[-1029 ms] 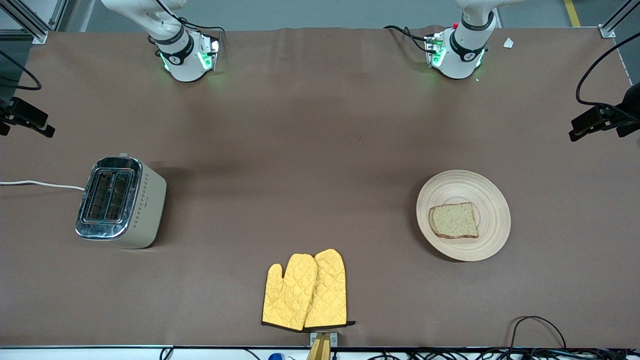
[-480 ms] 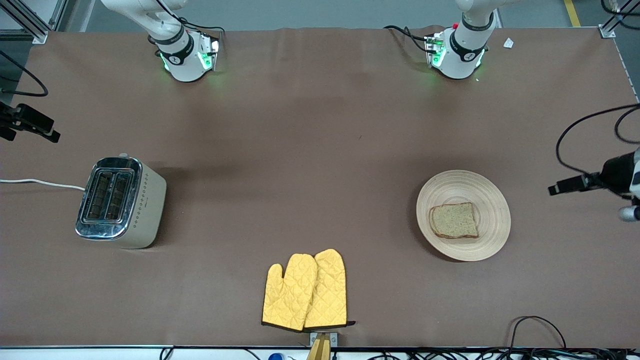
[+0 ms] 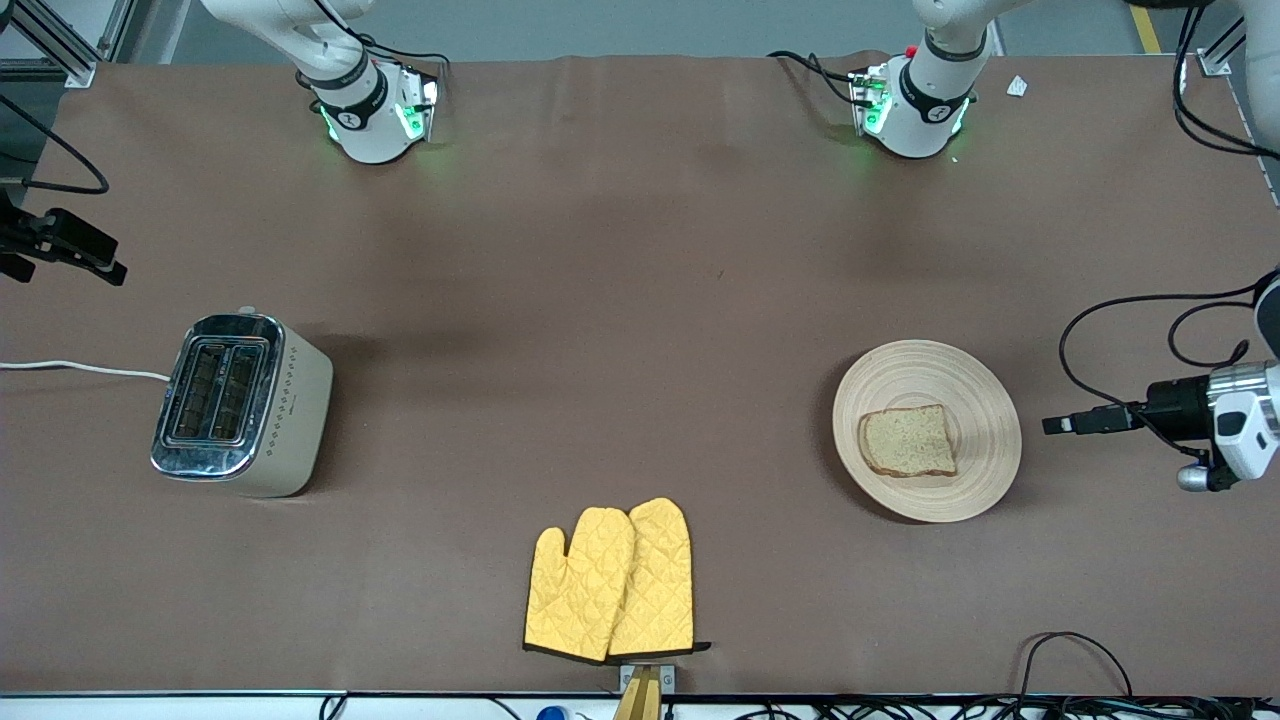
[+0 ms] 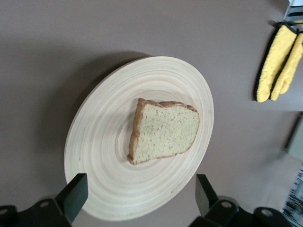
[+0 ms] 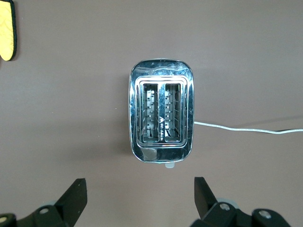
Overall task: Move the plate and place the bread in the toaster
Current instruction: 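Reach the left gripper to the wooden plate's rim and grip it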
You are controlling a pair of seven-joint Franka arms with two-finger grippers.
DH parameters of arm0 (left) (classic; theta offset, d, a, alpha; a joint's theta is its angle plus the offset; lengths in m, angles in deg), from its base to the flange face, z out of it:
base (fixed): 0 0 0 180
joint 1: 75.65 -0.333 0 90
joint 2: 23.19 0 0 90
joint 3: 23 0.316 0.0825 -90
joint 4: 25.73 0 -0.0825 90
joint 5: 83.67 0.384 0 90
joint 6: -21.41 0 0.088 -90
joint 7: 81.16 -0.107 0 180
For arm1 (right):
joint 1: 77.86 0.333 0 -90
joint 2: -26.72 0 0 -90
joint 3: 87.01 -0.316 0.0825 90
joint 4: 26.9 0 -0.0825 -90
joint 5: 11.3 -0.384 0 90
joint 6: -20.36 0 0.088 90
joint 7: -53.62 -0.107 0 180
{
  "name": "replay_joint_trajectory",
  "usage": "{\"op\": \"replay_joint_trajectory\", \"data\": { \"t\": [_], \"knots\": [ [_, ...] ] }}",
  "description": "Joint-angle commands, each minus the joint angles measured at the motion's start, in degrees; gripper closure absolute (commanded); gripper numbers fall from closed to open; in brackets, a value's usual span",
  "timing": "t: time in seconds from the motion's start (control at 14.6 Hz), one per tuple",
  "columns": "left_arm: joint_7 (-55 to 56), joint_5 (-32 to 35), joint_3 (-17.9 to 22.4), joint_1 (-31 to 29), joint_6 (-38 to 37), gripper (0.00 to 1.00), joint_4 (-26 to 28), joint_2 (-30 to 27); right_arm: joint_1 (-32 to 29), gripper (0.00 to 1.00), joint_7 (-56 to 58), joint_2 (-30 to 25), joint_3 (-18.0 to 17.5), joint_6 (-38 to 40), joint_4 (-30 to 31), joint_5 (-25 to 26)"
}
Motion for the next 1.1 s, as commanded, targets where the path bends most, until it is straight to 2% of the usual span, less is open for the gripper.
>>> {"op": "replay_joint_trajectory", "data": {
  "t": [0.0,0.14,0.27,0.48,1.03],
  "knots": [
    [-4.39,-3.29,-0.35,-2.13,-0.27,0.00,-4.41,5.23,0.39,0.00,-1.10,-0.64,0.03,-0.19,0.67,1.33],
    [-7.89,-3.29,-0.35,-2.84,0.69,0.00,-6.17,8.22,0.39,0.00,-1.10,-0.64,0.03,-0.19,0.67,1.33],
    [-12.29,-4.25,-0.35,-3.37,3.06,0.05,-6.17,10.68,0.39,0.00,-1.10,-0.64,0.03,-0.19,0.58,1.25],
    [-14.85,-7.68,-0.35,-3.37,3.07,0.17,-6.00,13.15,0.39,0.00,-1.10,-0.64,0.03,-0.19,0.58,1.25],
    [-17.67,-7.60,-0.88,-2.76,2.81,0.54,-5.73,14.91,0.31,0.00,-1.27,-0.64,0.03,-0.11,0.67,1.25]
  ]
}}
